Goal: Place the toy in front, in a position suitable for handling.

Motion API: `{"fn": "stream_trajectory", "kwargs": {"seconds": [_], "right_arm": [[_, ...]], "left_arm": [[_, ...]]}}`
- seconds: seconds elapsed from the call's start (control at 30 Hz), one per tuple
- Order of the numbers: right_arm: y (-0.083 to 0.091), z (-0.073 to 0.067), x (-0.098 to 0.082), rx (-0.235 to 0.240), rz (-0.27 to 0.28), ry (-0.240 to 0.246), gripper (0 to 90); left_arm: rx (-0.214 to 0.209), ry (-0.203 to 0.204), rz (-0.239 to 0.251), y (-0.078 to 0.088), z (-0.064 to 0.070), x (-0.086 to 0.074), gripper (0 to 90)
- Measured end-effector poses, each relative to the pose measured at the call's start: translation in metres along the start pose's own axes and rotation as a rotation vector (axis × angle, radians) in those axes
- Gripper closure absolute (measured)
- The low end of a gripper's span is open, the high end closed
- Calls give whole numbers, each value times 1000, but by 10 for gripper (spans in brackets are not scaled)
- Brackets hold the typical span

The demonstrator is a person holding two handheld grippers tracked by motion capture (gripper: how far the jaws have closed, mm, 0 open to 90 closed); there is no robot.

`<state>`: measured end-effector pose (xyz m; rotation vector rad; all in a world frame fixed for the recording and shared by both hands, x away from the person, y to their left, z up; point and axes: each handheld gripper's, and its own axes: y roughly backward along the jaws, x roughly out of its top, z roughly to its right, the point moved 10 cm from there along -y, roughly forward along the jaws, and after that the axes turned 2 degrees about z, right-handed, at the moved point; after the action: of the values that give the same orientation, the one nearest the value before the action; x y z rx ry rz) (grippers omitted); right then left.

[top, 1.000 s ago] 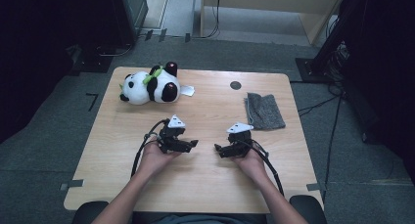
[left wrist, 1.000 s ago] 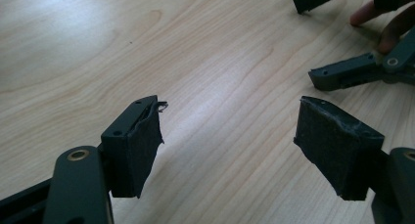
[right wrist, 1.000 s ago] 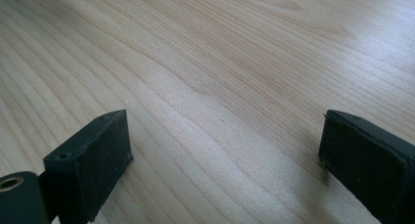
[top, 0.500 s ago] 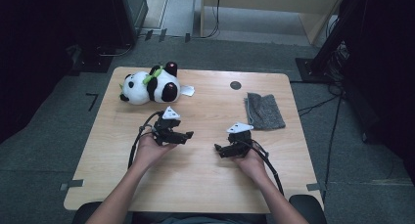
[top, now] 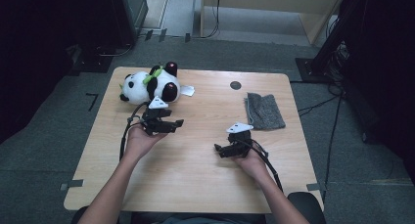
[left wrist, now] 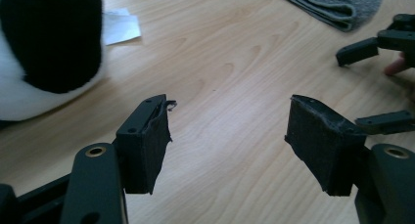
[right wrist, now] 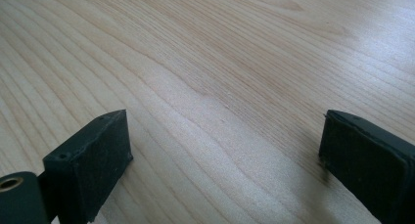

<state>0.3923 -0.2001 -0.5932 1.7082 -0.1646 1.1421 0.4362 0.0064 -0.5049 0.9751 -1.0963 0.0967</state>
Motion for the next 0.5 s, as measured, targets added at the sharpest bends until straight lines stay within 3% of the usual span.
{"fn": "stream_trajectory", "kwargs": {"seconds": [0.5], "right_arm": [[0,0,0,-2,-1,-1,48]], "left_arm": [[50,26,6,8,-36,14,379]]}}
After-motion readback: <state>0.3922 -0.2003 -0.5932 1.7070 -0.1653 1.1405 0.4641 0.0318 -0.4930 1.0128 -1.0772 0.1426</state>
